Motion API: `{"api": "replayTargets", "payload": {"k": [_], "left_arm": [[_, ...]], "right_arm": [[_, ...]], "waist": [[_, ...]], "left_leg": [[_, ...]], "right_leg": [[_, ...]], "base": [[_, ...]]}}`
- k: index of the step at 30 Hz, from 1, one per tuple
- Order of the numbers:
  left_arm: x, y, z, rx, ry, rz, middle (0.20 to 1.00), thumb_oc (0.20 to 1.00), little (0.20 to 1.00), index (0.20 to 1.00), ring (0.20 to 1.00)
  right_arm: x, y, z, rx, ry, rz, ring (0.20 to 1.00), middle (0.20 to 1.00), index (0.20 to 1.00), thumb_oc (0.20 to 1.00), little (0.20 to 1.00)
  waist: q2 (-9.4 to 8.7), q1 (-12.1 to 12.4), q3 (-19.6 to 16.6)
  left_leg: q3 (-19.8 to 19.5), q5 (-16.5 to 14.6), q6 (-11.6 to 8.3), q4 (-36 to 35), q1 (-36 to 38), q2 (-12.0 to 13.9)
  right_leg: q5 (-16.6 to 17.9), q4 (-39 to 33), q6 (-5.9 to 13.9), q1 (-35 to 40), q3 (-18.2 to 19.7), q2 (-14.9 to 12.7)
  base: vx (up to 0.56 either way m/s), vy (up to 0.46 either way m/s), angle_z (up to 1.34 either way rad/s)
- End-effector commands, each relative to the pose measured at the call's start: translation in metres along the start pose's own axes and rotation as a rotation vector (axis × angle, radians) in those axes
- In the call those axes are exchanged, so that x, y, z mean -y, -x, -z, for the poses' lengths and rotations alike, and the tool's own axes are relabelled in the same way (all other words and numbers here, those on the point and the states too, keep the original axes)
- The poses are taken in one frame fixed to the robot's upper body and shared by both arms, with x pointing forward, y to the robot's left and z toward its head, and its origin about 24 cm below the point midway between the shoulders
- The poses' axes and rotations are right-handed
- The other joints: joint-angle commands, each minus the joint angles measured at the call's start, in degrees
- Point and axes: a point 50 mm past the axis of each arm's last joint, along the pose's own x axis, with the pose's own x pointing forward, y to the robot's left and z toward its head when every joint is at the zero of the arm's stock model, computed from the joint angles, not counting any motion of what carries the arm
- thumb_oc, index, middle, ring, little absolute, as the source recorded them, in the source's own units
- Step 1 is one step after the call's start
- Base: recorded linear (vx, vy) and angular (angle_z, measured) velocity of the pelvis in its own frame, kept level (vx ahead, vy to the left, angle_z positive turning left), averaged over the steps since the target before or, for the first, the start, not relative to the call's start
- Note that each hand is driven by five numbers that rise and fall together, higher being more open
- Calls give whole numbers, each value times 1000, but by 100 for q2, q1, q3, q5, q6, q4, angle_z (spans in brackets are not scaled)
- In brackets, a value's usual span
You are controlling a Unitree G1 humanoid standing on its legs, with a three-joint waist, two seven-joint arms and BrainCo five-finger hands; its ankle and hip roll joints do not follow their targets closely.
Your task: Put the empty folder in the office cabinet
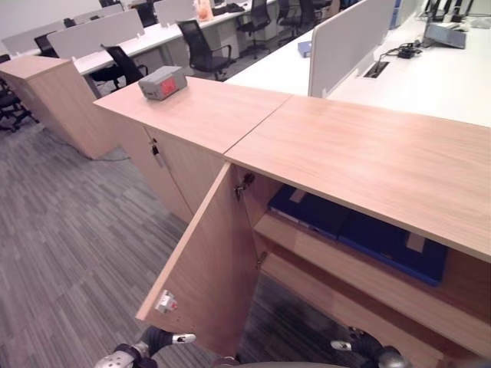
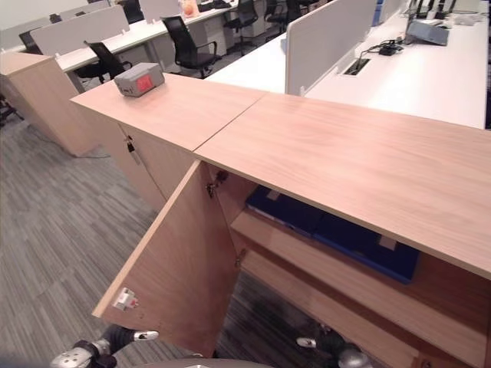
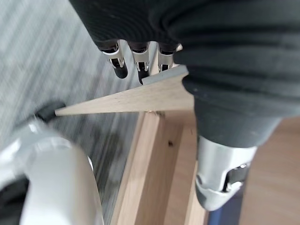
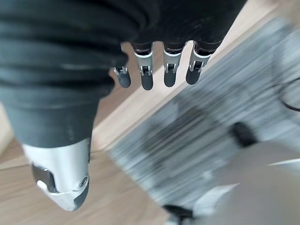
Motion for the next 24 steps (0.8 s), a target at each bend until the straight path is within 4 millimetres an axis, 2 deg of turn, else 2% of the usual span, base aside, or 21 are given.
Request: {"api": "replayTargets", "payload": {"k": [1, 2, 3, 4, 5, 6, 8, 9, 10, 12, 17, 24], "left_arm": [[18, -27, -94, 365, -58, 109, 1000, 1000, 1000, 1000, 1000], [20, -28, -95, 372, -50, 114, 1000, 1000, 1000, 1000, 1000], [22, -30, -99, 390, -40, 114, 1000, 1000, 1000, 1000, 1000], [25, -31, -101, 402, -27, 116, 1000, 1000, 1000, 1000, 1000], [26, -31, -101, 413, -15, 116, 1000, 1000, 1000, 1000, 1000], [27, -29, -101, 426, 2, 113, 1000, 1000, 1000, 1000, 1000], [28, -29, -102, 441, 17, 107, 1000, 1000, 1000, 1000, 1000], [29, -29, -102, 441, 22, 115, 1000, 1000, 1000, 1000, 1000], [30, -30, -102, 435, 19, 116, 1000, 1000, 1000, 1000, 1000], [33, -29, -104, 440, 16, 131, 1000, 1000, 1000, 1000, 1000], [33, -33, -107, 443, 2, 125, 1000, 1000, 1000, 1000, 1000], [26, -41, -125, 474, -59, 65, 1000, 1000, 1000, 1000, 1000]], "right_arm": [[3, -10, -54, 141, -41, 17, 1000, 1000, 1000, 1000, 1000], [5, -10, -54, 136, -42, 25, 1000, 1000, 1000, 1000, 1000], [11, -10, -57, 134, -38, 41, 1000, 1000, 1000, 1000, 1000], [15, -10, -58, 131, -33, 55, 1000, 1000, 1000, 1000, 1000], [18, -10, -59, 132, -24, 59, 1000, 1000, 1000, 1000, 1000], [19, -10, -63, 137, -8, 58, 1000, 1000, 1000, 1000, 1000], [19, -11, -69, 146, 14, 54, 1000, 1000, 1000, 1000, 1000], [19, -11, -68, 141, 12, 53, 1000, 1000, 1000, 1000, 1000], [19, -11, -64, 131, 9, 49, 1000, 1000, 1000, 1000, 1000], [15, -11, -58, 114, -10, 43, 1000, 1000, 1000, 1000, 1000], [-2, -11, -48, 100, -65, 3, 1000, 1000, 1000, 1000, 1000], [-24, -12, -45, 96, -41, -55, 1000, 1000, 1000, 1000, 1000]], "waist": [[-78, -380, 295], [-55, -387, 321], [-59, -344, 408], [-75, -273, 469], [-93, -225, 500], [-165, -180, 554], [-260, -170, 547], [-270, -190, 510], [-248, -238, 459], [-218, -328, 340], [-306, -520, 159], [-457, -679, 42]], "left_leg": [[-87, 338, -433, -64, -305, 128], [-141, 367, -477, -53, -312, 151], [-412, 394, -545, -14, -376, 144], [-860, 350, -575, 111, -467, 76], [-1326, 190, -547, 271, -581, -26], [-1851, -134, -500, 433, -532, -231], [-2398, -772, -373, 705, -343, -581], [-2453, -915, -324, 740, -271, -685], [-2331, -993, -268, 639, -137, -722], [-2109, -981, -193, 367, 90, -762], [-1976, -908, -142, -91, 399, -833], [-1832, -989, -85, -218, 568, -851]], "right_leg": [[161, -1433, 380, 1112, 127, 73], [163, -1433, 382, 1087, 185, 59], [188, -1433, 375, 1015, 328, 25], [213, -1433, 356, 941, 440, -2], [299, -1433, 344, 818, 544, -27], [401, -1433, 335, 662, 720, -115], [508, -1433, 313, 425, 998, -195], [541, -1433, 304, 351, 1045, -196], [551, -1433, 300, 330, 1035, -155], [598, -1433, 277, 330, 1090, -69], [677, -1425, 306, 371, 1103, -56], [761, -1406, 366, 391, 1149, -107]], "base": [[-87, -32, -20], [-102, -24, -35], [-133, -38, -44], [-182, -65, -80], [-202, -115, -117], [-216, -132, -145], [-160, -112, -107], [-85, -68, -57], [-30, -23, -31], [45, -6, 1], [55, 1, -14], [25, -1, -10]]}}
